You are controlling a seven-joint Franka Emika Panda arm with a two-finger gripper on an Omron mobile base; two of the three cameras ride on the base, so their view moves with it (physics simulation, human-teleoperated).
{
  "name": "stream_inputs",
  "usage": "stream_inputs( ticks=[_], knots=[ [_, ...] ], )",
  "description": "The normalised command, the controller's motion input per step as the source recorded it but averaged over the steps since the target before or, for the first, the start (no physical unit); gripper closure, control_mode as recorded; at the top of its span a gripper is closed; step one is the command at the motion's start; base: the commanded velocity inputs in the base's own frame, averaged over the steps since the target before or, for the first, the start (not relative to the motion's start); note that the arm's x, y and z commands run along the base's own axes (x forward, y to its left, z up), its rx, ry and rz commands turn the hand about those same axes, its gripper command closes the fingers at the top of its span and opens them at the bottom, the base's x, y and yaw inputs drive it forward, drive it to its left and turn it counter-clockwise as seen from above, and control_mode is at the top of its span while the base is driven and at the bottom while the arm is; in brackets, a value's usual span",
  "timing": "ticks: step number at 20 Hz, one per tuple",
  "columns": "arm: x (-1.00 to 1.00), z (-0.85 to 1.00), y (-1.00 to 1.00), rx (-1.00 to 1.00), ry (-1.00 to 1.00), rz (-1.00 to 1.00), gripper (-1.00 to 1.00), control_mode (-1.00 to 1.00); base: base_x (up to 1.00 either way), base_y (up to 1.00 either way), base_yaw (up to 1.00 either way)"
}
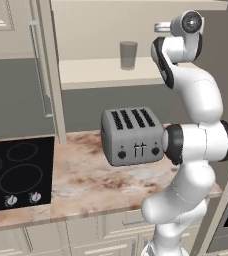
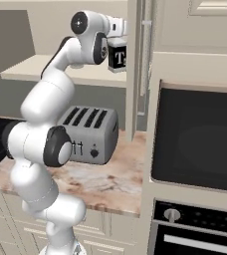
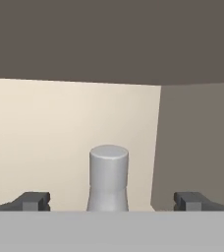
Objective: There is a bowl on the dining counter. Grab a lemon wedge from the fridge and place it in the bowl. Then get the liquor bottle and glass cup from the cabinet and place them next to the bowl.
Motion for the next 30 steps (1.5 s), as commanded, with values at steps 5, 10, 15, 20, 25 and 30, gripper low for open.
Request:
stream_inputs(
  ticks=[5,10,15,20,25,30],
  knots=[
    [0.16,-0.06,-0.02,0.0,0.01,0.0,-1.0,-1.0,0.0,0.0,0.0],
    [0.17,-0.08,0.0,0.0,0.01,0.0,1.0,-1.0,0.0,0.0,0.0],
    [0.06,-0.03,0.0,0.0,0.0,0.0,1.0,-1.0,0.0,0.0,0.0],
    [0.0,0.0,0.0,0.0,0.0,0.0,1.0,-1.0,0.0,0.0,0.0],
    [0.0,0.0,0.0,0.0,0.0,0.0,1.0,-1.0,0.0,0.0,0.0],
    [-0.04,0.0,0.0,0.0,0.0,0.0,1.0,-1.0,0.0,0.0,0.0]
  ],
)
